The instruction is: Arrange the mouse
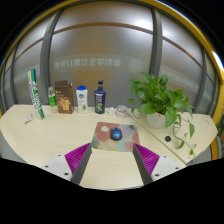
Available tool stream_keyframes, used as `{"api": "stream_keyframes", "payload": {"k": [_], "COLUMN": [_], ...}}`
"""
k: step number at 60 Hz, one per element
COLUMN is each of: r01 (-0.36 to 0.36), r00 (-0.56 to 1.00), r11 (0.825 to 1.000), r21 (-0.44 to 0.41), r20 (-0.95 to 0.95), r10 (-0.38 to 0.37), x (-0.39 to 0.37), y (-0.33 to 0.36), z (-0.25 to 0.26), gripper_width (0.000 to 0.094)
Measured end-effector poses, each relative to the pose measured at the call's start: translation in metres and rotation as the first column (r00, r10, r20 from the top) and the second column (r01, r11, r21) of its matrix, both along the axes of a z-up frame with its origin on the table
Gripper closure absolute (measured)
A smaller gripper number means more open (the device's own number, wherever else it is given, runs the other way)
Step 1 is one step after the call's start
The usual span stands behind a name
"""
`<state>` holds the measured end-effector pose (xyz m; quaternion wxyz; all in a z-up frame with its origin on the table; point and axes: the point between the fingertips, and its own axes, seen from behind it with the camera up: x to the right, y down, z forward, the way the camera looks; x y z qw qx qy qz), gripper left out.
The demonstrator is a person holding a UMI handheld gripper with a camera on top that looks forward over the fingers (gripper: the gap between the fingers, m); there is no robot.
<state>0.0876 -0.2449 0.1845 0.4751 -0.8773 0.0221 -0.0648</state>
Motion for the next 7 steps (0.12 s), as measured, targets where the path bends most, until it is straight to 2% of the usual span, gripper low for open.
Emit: {"api": "stream_keyframes", "payload": {"k": [7], "r01": [-0.010], "r00": [1.000], "r11": [1.000], "r21": [0.003], "r20": [0.012], "r10": [0.010], "x": [-0.0055], "y": [-0.0072], "z": [0.0041], "gripper_width": [0.0082]}}
